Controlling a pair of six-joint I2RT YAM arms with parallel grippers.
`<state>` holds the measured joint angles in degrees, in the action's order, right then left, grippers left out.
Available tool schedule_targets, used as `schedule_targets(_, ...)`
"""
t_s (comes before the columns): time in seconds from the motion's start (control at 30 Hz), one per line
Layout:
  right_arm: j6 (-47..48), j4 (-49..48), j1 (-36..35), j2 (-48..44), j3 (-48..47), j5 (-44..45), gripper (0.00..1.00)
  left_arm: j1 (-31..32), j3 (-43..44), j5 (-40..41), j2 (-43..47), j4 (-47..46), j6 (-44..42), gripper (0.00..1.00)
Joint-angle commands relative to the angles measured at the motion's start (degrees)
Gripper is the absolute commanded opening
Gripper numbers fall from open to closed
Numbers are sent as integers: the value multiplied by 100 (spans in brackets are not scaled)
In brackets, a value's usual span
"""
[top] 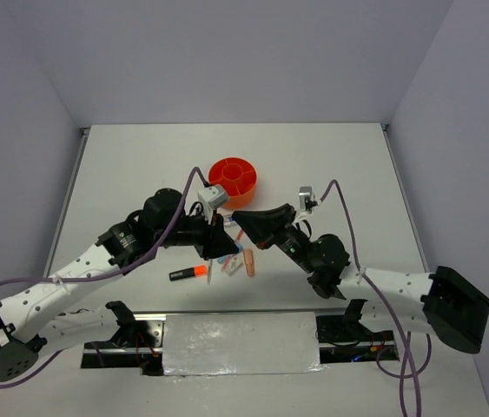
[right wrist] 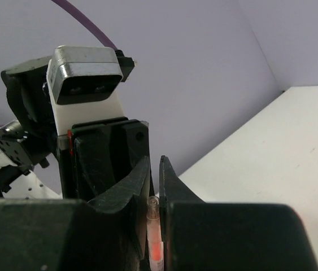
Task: Sort the stationery into containers
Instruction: Close the pen cap on the pen.
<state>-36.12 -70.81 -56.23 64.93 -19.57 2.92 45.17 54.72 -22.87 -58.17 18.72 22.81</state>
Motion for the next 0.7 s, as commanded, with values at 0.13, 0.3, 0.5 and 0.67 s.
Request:
schedule_targets(0.13, 745, 4405, -556, -901, -977, -952, 0, -193, -1057, 46, 552, -4824, 180, 0)
schedule_targets(0.3, 914, 4988, -556, -1113, -1706, -732, 4, -175, -1543, 20, 693, -5071, 224, 0)
schedule_targets(0.5, 1072, 5305, -539, -1184, -2199, -617, 46, -157, -1806, 125, 755, -5019, 180, 0)
schedule_targets(0.67, 1274, 5595, -381, -1281, -2647, -678, 56, -157, -2035, 125, 737, -5001, 189, 0)
